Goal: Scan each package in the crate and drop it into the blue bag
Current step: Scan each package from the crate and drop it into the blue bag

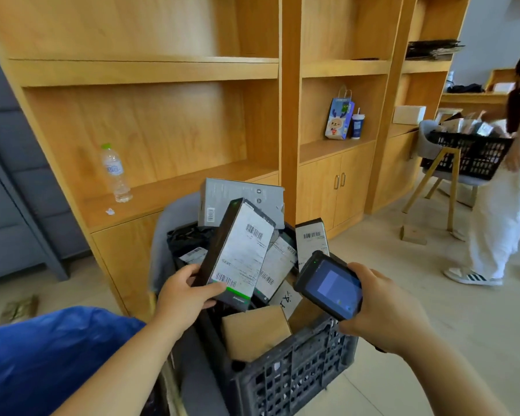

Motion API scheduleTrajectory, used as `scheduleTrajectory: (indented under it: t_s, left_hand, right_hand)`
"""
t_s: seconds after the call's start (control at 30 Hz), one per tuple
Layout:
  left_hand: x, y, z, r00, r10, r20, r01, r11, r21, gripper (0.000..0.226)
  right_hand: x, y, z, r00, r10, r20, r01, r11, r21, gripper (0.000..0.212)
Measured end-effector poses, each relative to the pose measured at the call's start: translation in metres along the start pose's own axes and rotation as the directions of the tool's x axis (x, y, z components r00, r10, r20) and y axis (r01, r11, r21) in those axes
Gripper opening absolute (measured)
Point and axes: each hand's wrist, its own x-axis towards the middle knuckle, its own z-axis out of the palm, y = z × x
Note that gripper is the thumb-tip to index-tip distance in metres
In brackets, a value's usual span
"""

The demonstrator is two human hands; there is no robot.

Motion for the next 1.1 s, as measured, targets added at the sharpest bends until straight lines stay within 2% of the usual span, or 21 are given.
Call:
scheduleTrajectory:
  t_s: [0.2, 0.33, 0.53, 0.77, 0.87, 1.0, 1.1]
  left_hand:
    - [-0.040, -0.006, -0.047, 0.980, 0.185, -0.079, -0.172, 0.974, 0.144, 0.048]
    - [-0.062, -0.008, -0.065, 0.956, 0.271, -0.114, -0.235, 0.938, 0.255, 0.046]
    - [-0.079, -0.015, -0.079, 0.944, 0.285, -0.166, -0.238, 0.937, 0.256, 0.047]
    - [-0.087, -0.023, -0.093, 0.937, 0.301, -0.178, -0.247, 0.929, 0.275, 0.045]
    - [-0.089, -0.031, -0.101, 0.943, 0.264, -0.200, -0.218, 0.949, 0.228, 0.046]
    - [-0.099, -0.046, -0.121, 0.953, 0.158, -0.257, -0.158, 0.987, 0.021, 0.035]
    - [-0.115, -0.065, -0.147, 0.936, 0.100, -0.338, -0.122, 0.992, -0.044, 0.029]
  right_hand:
    - [-0.013, -0.032, 0.001, 0.996, -0.094, 0.003, 0.094, 0.995, 0.015, 0.089]
    - [-0.019, -0.052, -0.002, 0.987, -0.159, -0.002, 0.159, 0.987, -0.011, 0.096]
    - [-0.029, -0.071, -0.005, 0.979, -0.205, 0.000, 0.205, 0.978, -0.033, 0.083]
    - [-0.037, -0.083, -0.004, 0.979, -0.204, 0.023, 0.205, 0.976, -0.069, 0.081]
    - [-0.038, -0.091, -0.001, 0.978, -0.208, 0.023, 0.209, 0.977, -0.042, 0.078]
    - [-0.041, -0.107, 0.009, 0.964, -0.266, 0.028, 0.266, 0.964, -0.012, 0.083]
    - [-0.043, -0.126, 0.020, 0.940, -0.334, 0.076, 0.334, 0.943, 0.008, 0.087]
